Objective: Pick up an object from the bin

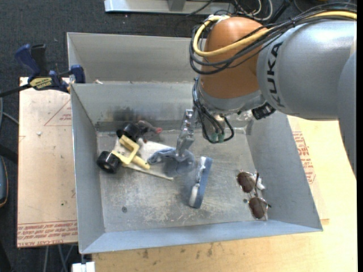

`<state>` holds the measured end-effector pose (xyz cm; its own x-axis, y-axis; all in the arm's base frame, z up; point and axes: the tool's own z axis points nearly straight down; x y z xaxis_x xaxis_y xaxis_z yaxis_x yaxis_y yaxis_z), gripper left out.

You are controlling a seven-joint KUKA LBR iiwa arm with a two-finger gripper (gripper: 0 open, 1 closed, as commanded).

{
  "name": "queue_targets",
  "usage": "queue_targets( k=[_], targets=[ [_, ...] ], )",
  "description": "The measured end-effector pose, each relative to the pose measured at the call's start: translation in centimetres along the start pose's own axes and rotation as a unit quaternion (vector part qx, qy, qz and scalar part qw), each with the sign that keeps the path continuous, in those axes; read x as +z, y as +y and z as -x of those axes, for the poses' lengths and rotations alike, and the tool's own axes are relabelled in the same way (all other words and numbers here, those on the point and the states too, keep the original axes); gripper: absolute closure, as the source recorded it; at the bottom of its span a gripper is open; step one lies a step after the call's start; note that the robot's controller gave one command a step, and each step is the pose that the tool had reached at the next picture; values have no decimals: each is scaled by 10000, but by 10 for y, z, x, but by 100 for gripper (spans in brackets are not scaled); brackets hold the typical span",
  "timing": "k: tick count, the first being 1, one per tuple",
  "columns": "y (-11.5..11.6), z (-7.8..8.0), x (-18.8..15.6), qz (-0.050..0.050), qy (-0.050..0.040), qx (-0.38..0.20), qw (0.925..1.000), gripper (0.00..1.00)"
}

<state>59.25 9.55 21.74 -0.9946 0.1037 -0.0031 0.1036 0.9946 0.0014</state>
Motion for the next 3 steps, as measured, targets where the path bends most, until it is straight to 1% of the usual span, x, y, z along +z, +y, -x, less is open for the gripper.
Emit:
queue_targets(
  k=[1,2,3],
  targets=[
    [-6,-10,3,5,-9,-197,9998,100],
    [-57,-41,16,4,6,-1159,9933,100],
    [-86,-51,24,-6,18,-1568,9876,100]
  ],
)
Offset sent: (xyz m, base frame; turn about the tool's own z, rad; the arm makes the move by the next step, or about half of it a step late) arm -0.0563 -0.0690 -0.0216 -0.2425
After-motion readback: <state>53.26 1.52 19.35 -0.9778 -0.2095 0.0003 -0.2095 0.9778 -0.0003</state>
